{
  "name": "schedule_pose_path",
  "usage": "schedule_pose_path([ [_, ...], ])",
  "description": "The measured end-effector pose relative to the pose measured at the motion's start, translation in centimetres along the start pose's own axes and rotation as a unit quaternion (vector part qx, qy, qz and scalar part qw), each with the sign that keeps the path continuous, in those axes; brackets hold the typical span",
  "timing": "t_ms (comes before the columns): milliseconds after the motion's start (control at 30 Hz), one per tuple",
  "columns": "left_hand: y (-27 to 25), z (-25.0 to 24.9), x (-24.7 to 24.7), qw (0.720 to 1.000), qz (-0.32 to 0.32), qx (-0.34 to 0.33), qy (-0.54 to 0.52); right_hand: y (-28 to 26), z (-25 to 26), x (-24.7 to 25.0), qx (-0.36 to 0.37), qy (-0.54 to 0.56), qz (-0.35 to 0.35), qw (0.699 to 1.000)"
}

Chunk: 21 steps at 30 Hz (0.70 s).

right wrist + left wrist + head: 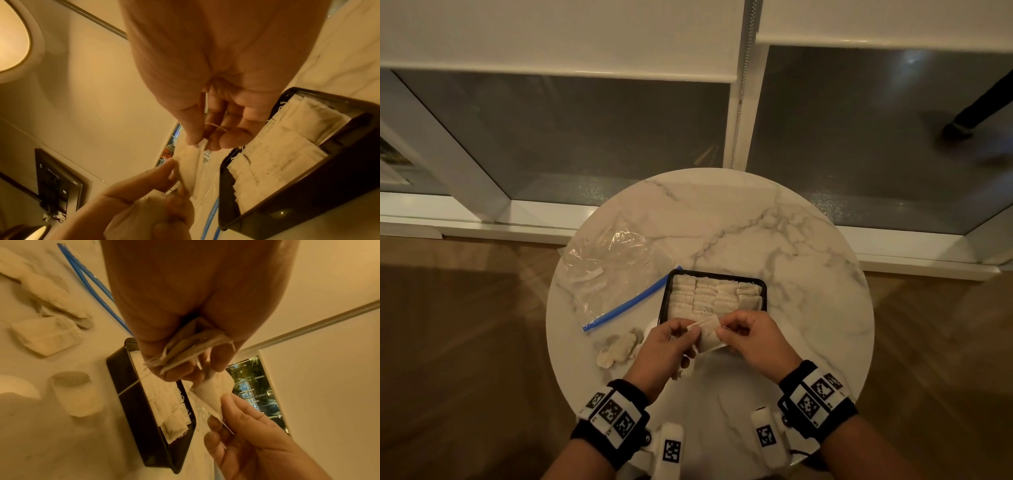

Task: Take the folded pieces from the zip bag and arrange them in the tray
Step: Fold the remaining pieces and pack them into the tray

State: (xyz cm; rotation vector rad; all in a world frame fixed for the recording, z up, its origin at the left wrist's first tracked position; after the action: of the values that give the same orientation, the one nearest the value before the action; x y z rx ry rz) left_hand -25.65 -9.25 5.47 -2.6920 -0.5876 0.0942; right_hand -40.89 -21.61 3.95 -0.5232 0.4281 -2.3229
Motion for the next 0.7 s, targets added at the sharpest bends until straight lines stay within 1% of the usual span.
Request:
schedule_pose_path([
  [100,0.7,1.3,0.5,0.999,-0.044,0.027,-0.001,0.8,-0.4,1.3,-0.003,-0.053,-0.034,0.998],
  [233,1.7,3.0,1.5,0.989,-0.134,0.066,0.016,2.5,-0.6,4.5,-0.014,-0.158,-0.105,0.982],
  [333,2.4,4.2,2.2,0.978,-0.191,0.087,0.020,4.4,-1.0,6.0,-0.034,-0.246,-0.101,0.963],
  [400,2.9,5.0,2.5,0.970,-0.220,0.101,0.023,5.7,-1.2,6.1,-0.047,-0.325,-0.076,0.942],
  [467,3.5,5.6,2.8,0.964,-0.240,0.108,0.034,6.6,-0.9,5.8,-0.048,-0.405,-0.052,0.911],
  [567,4.1,6.1,2.9,0.957,-0.262,0.119,0.043,7.6,-0.3,5.6,-0.041,-0.502,-0.035,0.863],
  [633,4.4,6.5,3.0,0.954,-0.262,0.133,0.055,8.0,-0.2,5.4,-0.046,-0.551,-0.019,0.833],
  [700,4.6,6.9,3.0,0.953,-0.255,0.145,0.072,8.5,-0.3,5.1,-0.047,-0.580,-0.010,0.813],
])
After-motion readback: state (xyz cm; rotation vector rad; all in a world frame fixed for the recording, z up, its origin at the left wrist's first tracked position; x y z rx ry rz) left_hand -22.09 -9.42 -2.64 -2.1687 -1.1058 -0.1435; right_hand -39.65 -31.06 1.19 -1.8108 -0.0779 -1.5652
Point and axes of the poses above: each hand's wrist, its own y-axis towards the middle knuckle, its own x-axis out of the back of the hand, z = x × y, the point moved 1 cm from there along y, towards the middle knuckle, and after that the axes turned 9 degrees about -x, right-handed, at the moved point
